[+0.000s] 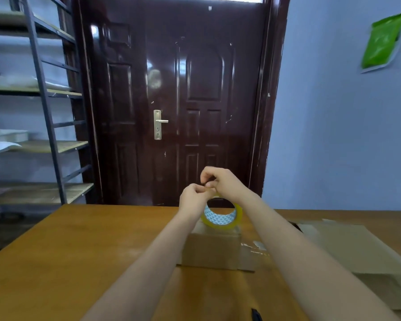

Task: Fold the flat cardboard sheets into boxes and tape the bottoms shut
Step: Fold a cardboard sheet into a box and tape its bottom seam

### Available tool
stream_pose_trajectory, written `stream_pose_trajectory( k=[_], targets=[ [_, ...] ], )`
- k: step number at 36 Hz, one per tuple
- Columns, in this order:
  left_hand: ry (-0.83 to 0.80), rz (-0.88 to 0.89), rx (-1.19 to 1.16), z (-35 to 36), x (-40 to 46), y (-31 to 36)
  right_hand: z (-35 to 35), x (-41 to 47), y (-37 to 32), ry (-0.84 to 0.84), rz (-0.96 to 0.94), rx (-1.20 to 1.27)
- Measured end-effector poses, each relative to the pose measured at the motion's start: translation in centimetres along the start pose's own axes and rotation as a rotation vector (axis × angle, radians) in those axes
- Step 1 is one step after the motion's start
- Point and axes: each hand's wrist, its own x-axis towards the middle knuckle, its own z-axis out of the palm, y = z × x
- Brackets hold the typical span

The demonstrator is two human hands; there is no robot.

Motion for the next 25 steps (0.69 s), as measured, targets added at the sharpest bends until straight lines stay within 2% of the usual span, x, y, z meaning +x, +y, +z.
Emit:
stream_pose_trajectory(
  k=[3,6,10,13,16,21,25],
  targets=[
    [0.021,-0.132,-0.101,0.4,0.4,0.7,0.1,-0.2,0.1,0.106,0.038,0.119],
    [0.110,-0.279,-0.172,0.6,1.0,1.3,0.2,-0.2,0.2,0.140,0.056,0.188],
    [0.222,-0.263,-0.121,0.9,1.4,1.5,0.4,-0.2,0.1,0.212,0.045,0.207],
    [0.288,-0.288,-0.182,0.8,1.5,0.9,0.1,-1.0,0.8,0.283,0.075,0.217],
    [0.328,-0.373,-0.297,0.1,2.1,-0.2,-0.1,-2.8,2.4,0.160,0.155,0.245],
    [0.272,-0.405,-0.427,-0.5,1.8,-1.2,0.3,-5.3,3.5,-0.028,0.246,0.457],
    [0.208,-0.422,-0.546,-0.9,1.3,-2.1,0.8,-5.6,3.7,-0.013,0.232,0.441]
  ],
)
